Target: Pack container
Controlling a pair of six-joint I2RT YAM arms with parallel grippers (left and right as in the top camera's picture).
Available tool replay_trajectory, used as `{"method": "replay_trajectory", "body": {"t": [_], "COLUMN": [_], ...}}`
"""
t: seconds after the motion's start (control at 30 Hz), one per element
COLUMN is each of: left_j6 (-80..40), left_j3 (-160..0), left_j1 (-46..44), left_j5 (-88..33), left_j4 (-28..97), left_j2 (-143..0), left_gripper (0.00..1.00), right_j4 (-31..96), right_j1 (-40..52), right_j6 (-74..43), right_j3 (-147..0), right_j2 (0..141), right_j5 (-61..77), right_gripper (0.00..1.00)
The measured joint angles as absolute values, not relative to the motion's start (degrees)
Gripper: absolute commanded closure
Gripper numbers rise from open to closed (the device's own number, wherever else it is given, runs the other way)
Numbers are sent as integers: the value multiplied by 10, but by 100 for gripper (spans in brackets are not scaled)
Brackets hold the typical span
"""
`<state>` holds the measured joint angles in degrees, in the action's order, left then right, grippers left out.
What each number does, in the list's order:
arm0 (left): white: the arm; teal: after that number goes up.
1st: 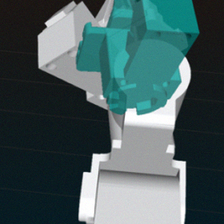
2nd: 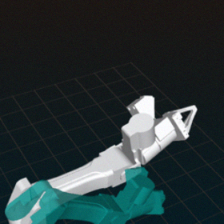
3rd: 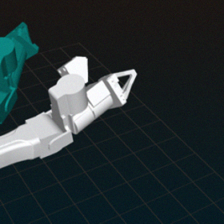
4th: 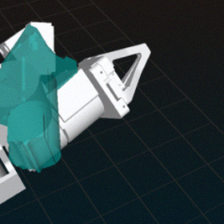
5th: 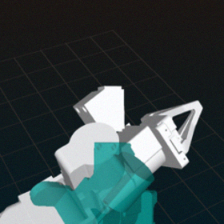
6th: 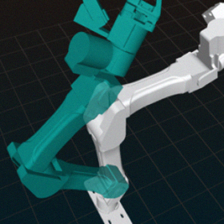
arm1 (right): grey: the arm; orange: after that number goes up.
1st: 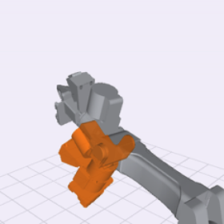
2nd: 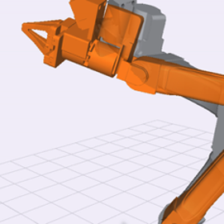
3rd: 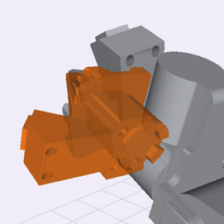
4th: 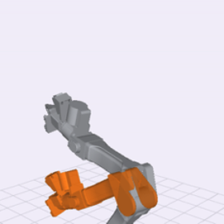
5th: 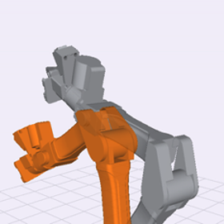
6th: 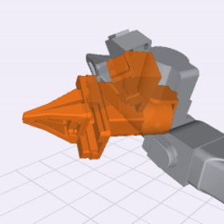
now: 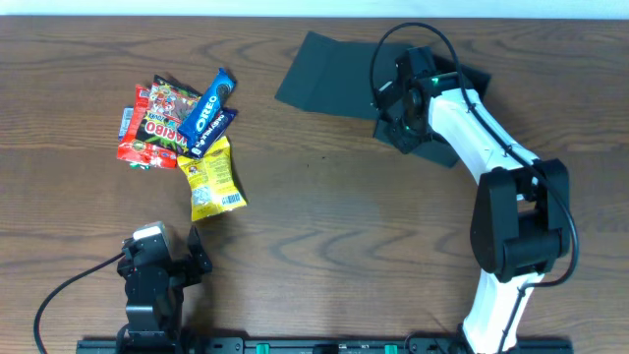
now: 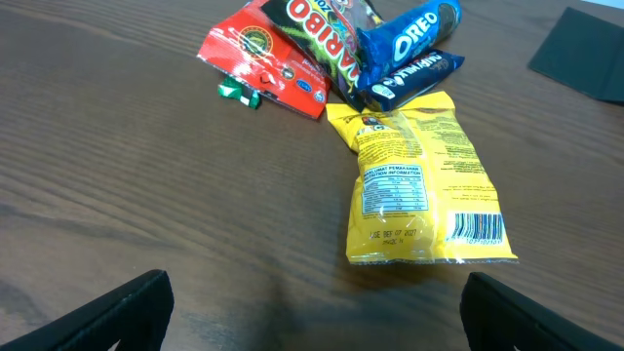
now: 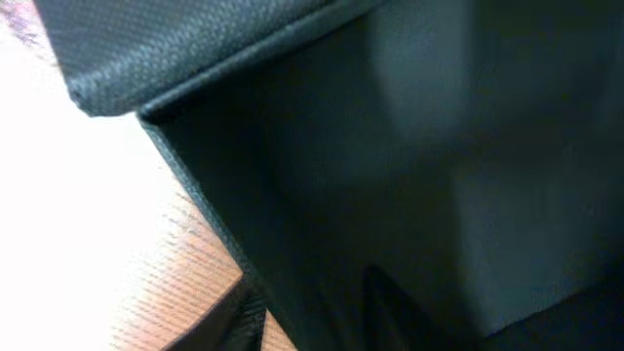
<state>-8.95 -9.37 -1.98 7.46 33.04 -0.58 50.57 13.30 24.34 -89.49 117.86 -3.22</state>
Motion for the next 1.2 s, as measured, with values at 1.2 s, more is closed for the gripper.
{"method": "replay_trajectory", "body": {"t": [1.2], "left_j6": [-90], "left_j3": [-94], "left_j1": [-20], "left_j5": [75], "left_j4": [330], "left_j2": [-6], "left_gripper": [5], "right_j4": [413], "right_j1": [392], "right_j6": [-397], "right_j3": [-894], "right_j2": [1179], "right_j5": [-16], "right_gripper": [99]}}
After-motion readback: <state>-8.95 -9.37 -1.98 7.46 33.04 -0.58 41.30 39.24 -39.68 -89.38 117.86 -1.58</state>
